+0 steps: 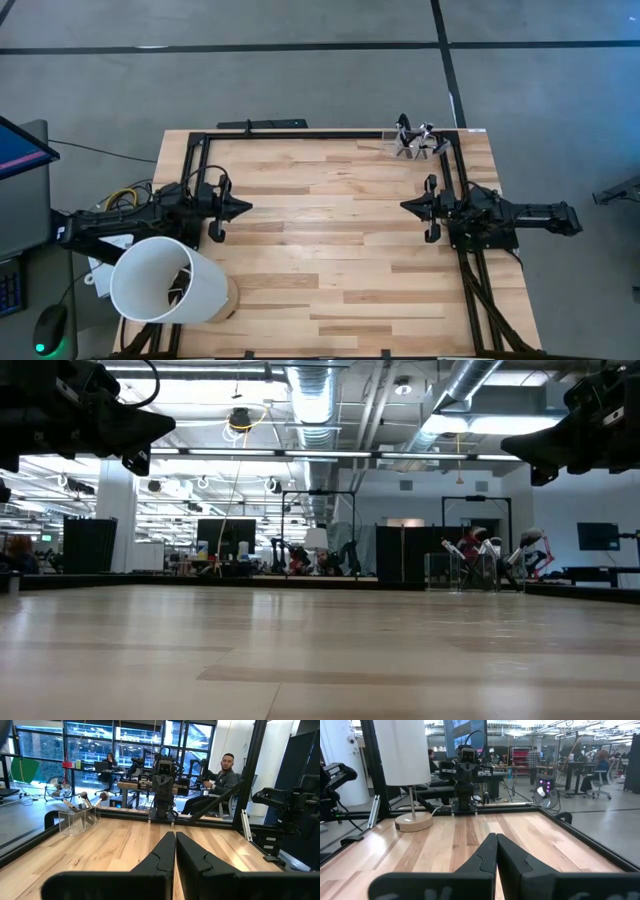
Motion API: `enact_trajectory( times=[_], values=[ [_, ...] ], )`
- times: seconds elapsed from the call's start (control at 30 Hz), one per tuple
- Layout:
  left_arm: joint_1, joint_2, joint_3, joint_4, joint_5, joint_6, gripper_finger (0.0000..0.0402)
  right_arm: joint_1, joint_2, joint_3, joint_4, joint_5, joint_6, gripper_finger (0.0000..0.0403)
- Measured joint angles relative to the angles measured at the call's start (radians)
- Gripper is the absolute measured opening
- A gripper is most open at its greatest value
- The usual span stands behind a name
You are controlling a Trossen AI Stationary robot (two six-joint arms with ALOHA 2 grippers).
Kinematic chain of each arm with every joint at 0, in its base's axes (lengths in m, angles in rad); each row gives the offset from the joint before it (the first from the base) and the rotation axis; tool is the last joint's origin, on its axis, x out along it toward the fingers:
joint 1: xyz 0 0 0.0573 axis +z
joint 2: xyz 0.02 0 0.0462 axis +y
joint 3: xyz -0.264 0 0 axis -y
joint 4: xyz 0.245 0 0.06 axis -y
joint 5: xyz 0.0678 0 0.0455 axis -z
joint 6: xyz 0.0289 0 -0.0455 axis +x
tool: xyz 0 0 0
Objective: Put items in baskets/containers
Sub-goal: Return to Home Position
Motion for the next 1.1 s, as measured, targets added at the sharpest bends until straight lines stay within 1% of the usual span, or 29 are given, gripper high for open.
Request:
enact_trajectory(
  times=[1.1],
  values=[
    [0.000,0.000,0.000,0.014,0.000,0.000,0.0012,0.000,0.000,0.000,0.000,0.000,0.000,0.0000]
  ],
)
